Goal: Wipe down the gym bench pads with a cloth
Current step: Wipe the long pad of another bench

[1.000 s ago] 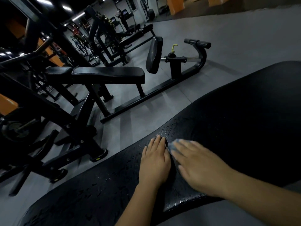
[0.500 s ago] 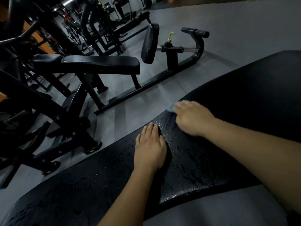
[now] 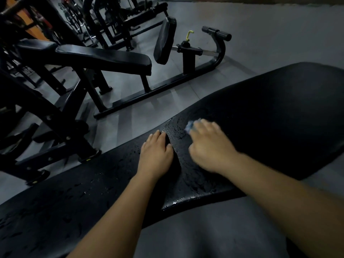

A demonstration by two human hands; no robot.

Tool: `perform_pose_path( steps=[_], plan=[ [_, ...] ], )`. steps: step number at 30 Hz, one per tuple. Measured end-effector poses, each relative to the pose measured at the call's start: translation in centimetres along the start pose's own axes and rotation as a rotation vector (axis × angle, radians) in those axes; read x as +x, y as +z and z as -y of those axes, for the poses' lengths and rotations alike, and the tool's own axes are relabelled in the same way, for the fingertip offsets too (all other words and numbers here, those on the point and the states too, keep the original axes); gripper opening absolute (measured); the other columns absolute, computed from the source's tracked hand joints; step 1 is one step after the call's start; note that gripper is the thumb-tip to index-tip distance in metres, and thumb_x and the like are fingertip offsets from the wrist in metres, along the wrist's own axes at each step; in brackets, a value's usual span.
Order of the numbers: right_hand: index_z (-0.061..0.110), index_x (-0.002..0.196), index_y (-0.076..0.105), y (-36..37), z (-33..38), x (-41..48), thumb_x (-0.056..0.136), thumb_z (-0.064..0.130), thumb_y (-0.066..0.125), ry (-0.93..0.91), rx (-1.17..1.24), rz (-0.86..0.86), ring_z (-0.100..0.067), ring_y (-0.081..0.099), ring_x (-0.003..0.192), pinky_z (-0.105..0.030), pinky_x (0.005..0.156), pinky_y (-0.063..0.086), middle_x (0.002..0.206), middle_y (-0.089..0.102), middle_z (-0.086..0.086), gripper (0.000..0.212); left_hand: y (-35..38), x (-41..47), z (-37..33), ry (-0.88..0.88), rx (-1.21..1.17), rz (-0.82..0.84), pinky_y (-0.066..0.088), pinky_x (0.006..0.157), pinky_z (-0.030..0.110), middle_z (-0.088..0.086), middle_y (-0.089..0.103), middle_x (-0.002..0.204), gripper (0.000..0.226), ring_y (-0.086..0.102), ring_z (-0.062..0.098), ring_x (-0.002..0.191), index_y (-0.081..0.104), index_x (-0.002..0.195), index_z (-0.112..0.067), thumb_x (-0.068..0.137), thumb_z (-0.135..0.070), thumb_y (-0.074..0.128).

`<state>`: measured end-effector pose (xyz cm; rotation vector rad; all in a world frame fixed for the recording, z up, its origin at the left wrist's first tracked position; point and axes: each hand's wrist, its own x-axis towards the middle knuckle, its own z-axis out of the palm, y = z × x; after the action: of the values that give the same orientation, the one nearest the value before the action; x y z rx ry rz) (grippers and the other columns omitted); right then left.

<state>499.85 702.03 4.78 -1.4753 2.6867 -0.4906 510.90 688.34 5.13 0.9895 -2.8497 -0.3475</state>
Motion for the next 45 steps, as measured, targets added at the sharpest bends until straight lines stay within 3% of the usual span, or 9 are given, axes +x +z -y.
perform_pose_path(
  steps=[4, 10, 13, 16, 22, 27, 33, 39, 45],
  plan=[
    [0.015, 0.140, 0.052, 0.0, 0.1, -7.8, 0.089, 0.031, 0.026, -0.216, 0.084, -0.001, -0.019, 0.038, 0.141, -0.040, 0.119, 0.028, 0.149, 0.048, -0.003, 0.060, 0.8, -1.9, -1.0, 0.016, 0.032, 0.003, 0.009, 0.124, 0.043, 0.002, 0.016, 0.166, 0.052, 0.009, 0.022, 0.153, 0.028, 0.156, -0.021, 0.106, -0.034, 0.031],
    [0.015, 0.151, 0.032, -0.9, -4.3, 0.3, 0.095, 0.032, 0.033, 0.167, -0.007, 0.003, -0.027, 0.017, 0.147, -0.045, 0.122, 0.011, 0.160, 0.024, -0.010, 0.058, 1.5, -1.0, -4.6, 0.113, 0.013, -0.022, 0.013, 0.124, 0.044, 0.001, 0.024, 0.164, 0.049, 0.016, 0.021, 0.152, 0.034, 0.153, -0.021, 0.105, -0.029, 0.033],
    [0.021, 0.153, 0.028, -0.2, -2.9, -2.8, 0.092, 0.040, 0.017, -0.086, -0.003, 0.005, -0.023, 0.015, 0.150, -0.044, 0.123, 0.011, 0.162, 0.024, -0.006, 0.065, 2.0, -0.6, -5.2, 0.136, 0.001, -0.006, 0.012, 0.124, 0.043, -0.002, 0.023, 0.165, 0.051, 0.015, 0.018, 0.153, 0.031, 0.155, -0.023, 0.105, -0.030, 0.032],
    [0.029, 0.144, 0.043, -1.2, -4.8, -5.7, 0.095, 0.038, 0.027, -0.171, 0.064, -0.070, -0.015, 0.032, 0.141, -0.036, 0.118, 0.022, 0.151, 0.041, 0.005, 0.052, 2.3, -1.0, -4.8, 0.125, 0.046, -0.018, 0.009, 0.125, 0.041, -0.004, 0.019, 0.166, 0.050, 0.012, 0.017, 0.153, 0.028, 0.156, -0.024, 0.107, -0.033, 0.028],
    [0.018, 0.151, 0.033, -0.9, -7.2, 6.5, 0.102, 0.042, 0.030, 0.180, -0.086, -0.023, -0.028, 0.021, 0.147, -0.046, 0.119, 0.016, 0.160, 0.029, -0.008, 0.055, 2.3, -0.8, -5.6, 0.105, 0.073, 0.003, 0.006, 0.125, 0.041, -0.002, 0.015, 0.167, 0.053, 0.007, 0.019, 0.154, 0.023, 0.157, -0.023, 0.105, -0.034, 0.027],
    [0.026, 0.150, 0.036, 0.0, -4.3, 2.4, 0.102, 0.035, 0.033, -0.243, 0.052, -0.017, -0.017, 0.026, 0.146, -0.040, 0.120, 0.019, 0.158, 0.034, 0.005, 0.049, 2.3, 0.0, -5.0, 0.062, 0.049, 0.020, 0.004, 0.125, 0.042, -0.003, 0.008, 0.168, 0.058, 0.001, 0.021, 0.154, 0.015, 0.160, -0.024, 0.105, -0.040, 0.022],
    [0.019, 0.150, 0.036, -0.1, -5.9, 10.1, 0.102, 0.037, 0.030, 0.094, -0.102, -0.046, -0.027, 0.029, 0.143, -0.045, 0.116, 0.022, 0.156, 0.036, -0.005, 0.052, 2.4, 0.0, -4.9, 0.067, 0.038, 0.004, 0.003, 0.126, 0.039, -0.004, 0.008, 0.168, 0.058, 0.000, 0.017, 0.154, 0.015, 0.160, -0.023, 0.105, -0.039, 0.024],
    [0.028, 0.148, 0.038, -0.4, -4.4, -1.1, 0.091, 0.041, 0.016, -0.242, 0.073, -0.010, -0.015, 0.034, 0.141, -0.039, 0.118, 0.026, 0.152, 0.041, 0.007, 0.063, 2.2, -0.2, -4.7, 0.088, -0.105, -0.098, 0.018, 0.123, 0.040, 0.001, 0.032, 0.160, 0.040, 0.024, 0.016, 0.148, 0.044, 0.141, -0.019, 0.103, -0.027, 0.034],
    [0.019, 0.148, 0.036, -1.5, -7.1, -0.8, 0.099, 0.032, 0.032, 0.054, -0.115, -0.094, -0.023, 0.034, 0.138, -0.041, 0.113, 0.027, 0.151, 0.040, -0.002, 0.051, 2.1, -0.1, -5.3, 0.106, 0.032, -0.024, 0.013, 0.124, 0.045, 0.004, 0.022, 0.165, 0.051, 0.015, 0.021, 0.152, 0.031, 0.153, -0.024, 0.104, -0.034, 0.030]
  ],
)
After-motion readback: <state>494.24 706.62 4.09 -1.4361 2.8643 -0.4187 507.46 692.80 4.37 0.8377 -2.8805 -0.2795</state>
